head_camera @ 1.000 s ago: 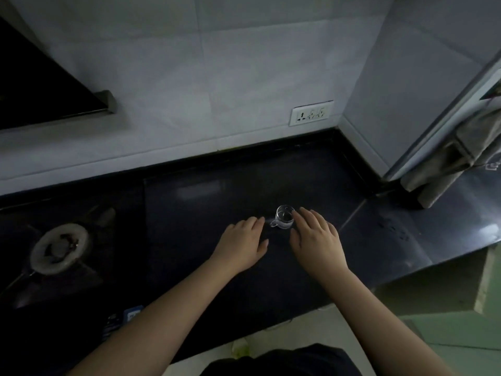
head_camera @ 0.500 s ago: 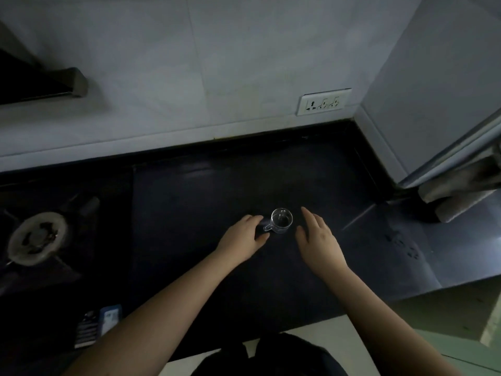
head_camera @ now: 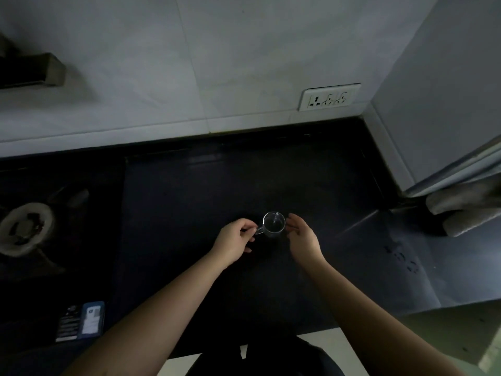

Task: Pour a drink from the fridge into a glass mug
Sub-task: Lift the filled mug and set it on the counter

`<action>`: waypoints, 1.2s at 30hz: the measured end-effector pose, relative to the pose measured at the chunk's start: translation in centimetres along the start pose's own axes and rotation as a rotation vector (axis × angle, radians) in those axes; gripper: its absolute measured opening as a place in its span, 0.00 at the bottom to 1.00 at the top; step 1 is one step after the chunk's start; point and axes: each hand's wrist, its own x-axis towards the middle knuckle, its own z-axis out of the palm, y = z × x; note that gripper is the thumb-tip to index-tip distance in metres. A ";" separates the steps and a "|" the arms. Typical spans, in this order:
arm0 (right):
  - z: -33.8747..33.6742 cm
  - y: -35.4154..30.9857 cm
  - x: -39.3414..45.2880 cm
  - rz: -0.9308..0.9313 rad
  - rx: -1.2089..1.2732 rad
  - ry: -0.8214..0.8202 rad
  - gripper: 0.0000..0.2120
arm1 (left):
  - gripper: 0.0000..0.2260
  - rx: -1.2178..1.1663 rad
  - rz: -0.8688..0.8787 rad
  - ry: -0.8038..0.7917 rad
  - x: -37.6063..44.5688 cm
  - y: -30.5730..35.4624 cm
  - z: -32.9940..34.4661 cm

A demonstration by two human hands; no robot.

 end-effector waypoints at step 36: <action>0.1 -0.2 0.0 -0.015 0.064 -0.076 0.19 | 0.12 0.136 -0.063 -0.103 0.9 -0.3 1.5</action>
